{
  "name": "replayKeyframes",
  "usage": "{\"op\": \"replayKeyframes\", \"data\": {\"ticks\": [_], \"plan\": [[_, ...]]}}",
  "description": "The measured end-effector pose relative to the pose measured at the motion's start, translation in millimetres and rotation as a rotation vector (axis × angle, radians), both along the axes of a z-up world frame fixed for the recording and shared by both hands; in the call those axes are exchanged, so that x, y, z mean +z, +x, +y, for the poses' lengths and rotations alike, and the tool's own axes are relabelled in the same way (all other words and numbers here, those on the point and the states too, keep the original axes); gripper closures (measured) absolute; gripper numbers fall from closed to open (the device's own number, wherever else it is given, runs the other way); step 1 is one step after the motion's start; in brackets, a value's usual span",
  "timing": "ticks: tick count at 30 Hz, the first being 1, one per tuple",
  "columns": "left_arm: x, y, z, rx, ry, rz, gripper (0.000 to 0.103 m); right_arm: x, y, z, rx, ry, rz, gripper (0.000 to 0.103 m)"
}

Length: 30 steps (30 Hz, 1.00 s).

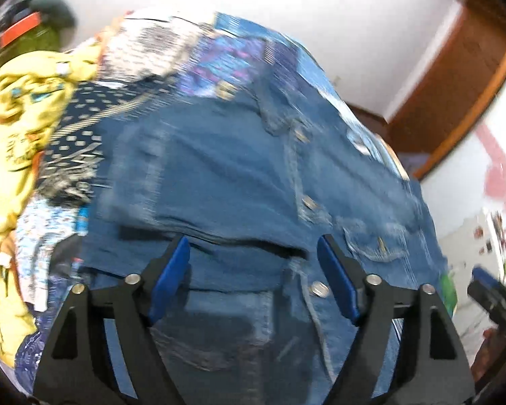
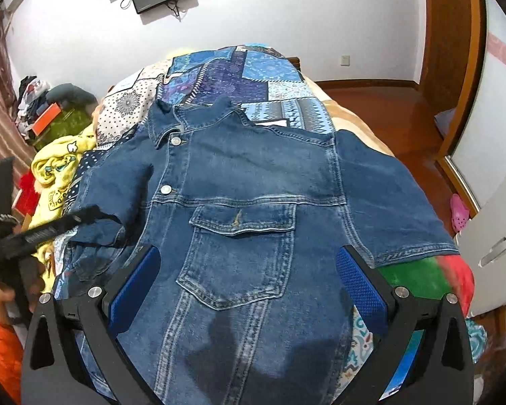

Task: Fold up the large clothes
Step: 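Fold the held sleeve across the jacket front with the left gripper, then release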

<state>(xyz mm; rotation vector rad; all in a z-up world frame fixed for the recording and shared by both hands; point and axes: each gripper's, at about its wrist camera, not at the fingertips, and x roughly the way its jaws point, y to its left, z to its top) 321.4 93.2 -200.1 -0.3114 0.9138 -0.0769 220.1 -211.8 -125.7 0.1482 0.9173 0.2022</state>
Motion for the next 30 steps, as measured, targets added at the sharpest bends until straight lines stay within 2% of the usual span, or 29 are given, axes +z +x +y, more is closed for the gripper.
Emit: {"op": "replayKeyframes", "data": {"ticks": [2, 4, 6, 8, 9, 11, 13, 15, 17, 18, 19, 20, 21, 24, 25, 27, 30], "plan": [[-0.7, 1.9, 20.4, 0.075, -0.006, 0.0, 0.024, -1.0, 0.7, 3.8, 0.004, -0.007, -0.004, 0.0], [-8.0, 4.5, 42.7, 0.144, -0.053, 0.019, 0.024, -2.7, 1.8, 7.3, 0.006, -0.016, -0.007, 0.0], [-21.5, 8.6, 66.6, 0.195, -0.164, 0.056, 0.024, -5.4, 3.6, 9.4, 0.008, -0.021, -0.005, 0.0], [-35.0, 14.2, 80.4, 0.203, -0.268, 0.1, 0.024, -7.6, 5.7, 10.6, 0.007, -0.024, 0.001, 0.0], [-45.0, 17.7, 88.6, 0.202, -0.347, 0.124, 0.024, -9.6, 7.4, 9.8, 0.006, -0.023, 0.007, 0.0], [-57.5, 20.4, 97.9, 0.226, -0.435, 0.135, 0.024, -12.0, 9.7, 7.9, 0.001, -0.019, 0.015, 0.0], [-65.2, 24.4, 101.7, 0.239, -0.472, 0.138, 0.026, -14.1, 11.6, 5.5, -0.008, -0.014, 0.021, 0.0], [-68.3, 29.7, 103.8, 0.246, -0.481, 0.141, 0.037, -15.9, 12.7, 2.3, -0.016, -0.01, 0.028, 0.0], [-67.3, 37.6, 99.6, 0.243, -0.455, 0.142, 0.053, -18.1, 14.1, -1.1, -0.026, -0.01, 0.037, 0.0], [-65.6, 39.9, 98.6, 0.246, -0.434, 0.142, 0.054, -19.4, 14.5, -3.5, -0.03, -0.009, 0.043, 0.0], [-60.6, 42.6, 94.8, 0.243, -0.387, 0.129, 0.061, -19.9, 15.0, -4.4, -0.031, -0.006, 0.046, 0.0], [-53.6, 43.7, 89.3, 0.235, -0.326, 0.114, 0.073, -20.6, 15.1, -6.3, -0.032, -0.002, 0.049, 0.0], [-43.8, 44.7, 81.6, 0.213, -0.248, 0.091, 0.078, -21.0, 14.9, -8.1, -0.034, -0.001, 0.051, 0.0], [-11.9, 44.2, 56.7, 0.169, -0.052, 0.004, 0.083, -21.2, 14.9, -12.6, -0.041, -0.002, 0.051, 0.0], [-3.1, 46.9, 49.3, 0.153, -0.013, -0.023, 0.084, -20.7, 15.1, -13.5, -0.043, -0.001, 0.05, 0.0], [23.6, 47.7, 31.1, 0.115, 0.035, -0.086, 0.085, -19.1, 14.9, -15.9, -0.05, 0.003, 0.046, 0.0], [58.3, 53.0, 8.2, 0.062, 0.04, -0.159, 0.089, -14.4, 12.7, -20.8, -0.054, 0.01, 0.029, 0.0]]}}
